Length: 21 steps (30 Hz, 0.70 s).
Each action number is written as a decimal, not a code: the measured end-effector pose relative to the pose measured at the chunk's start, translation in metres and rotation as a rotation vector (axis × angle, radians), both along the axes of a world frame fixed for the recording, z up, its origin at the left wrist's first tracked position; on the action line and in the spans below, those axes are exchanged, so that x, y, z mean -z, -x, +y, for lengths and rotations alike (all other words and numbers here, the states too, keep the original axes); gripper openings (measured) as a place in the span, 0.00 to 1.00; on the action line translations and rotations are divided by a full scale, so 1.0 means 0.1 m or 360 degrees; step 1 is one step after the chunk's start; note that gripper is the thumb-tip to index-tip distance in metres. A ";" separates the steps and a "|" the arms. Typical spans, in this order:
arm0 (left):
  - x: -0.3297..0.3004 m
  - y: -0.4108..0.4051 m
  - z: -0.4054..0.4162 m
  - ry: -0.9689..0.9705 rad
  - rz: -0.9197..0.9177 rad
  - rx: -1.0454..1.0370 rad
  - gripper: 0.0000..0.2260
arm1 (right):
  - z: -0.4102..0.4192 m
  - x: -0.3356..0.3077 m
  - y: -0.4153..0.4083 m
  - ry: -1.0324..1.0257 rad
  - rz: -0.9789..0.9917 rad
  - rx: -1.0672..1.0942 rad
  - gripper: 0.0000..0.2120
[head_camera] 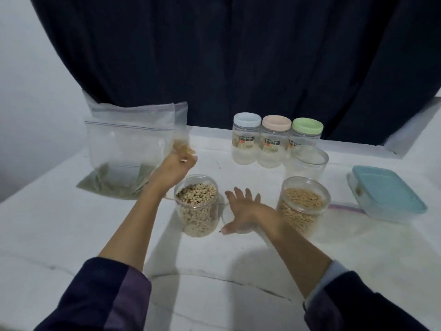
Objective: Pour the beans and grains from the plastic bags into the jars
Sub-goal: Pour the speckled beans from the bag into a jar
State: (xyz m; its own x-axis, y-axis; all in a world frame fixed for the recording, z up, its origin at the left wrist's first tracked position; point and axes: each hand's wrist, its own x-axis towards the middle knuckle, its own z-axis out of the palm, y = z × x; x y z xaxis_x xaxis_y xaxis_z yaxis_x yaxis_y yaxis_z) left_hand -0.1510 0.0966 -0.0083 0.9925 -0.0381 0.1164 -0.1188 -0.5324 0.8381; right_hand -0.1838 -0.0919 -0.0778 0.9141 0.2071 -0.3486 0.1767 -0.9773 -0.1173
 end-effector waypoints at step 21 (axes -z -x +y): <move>0.48 -0.11 0.21 0.0989 0.0597 0.0451 0.18 | 0.78 0.02 0.02 -0.3107 -0.0539 0.0921 0.21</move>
State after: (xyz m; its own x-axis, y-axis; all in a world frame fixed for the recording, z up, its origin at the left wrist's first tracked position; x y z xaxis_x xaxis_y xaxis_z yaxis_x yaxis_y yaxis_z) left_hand -0.1399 0.1180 -0.0567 0.9319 -0.3338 -0.1421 0.1703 0.0564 0.9838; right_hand -0.1853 -0.0135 -0.0797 0.9624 -0.2578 0.0862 0.1941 0.4298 -0.8818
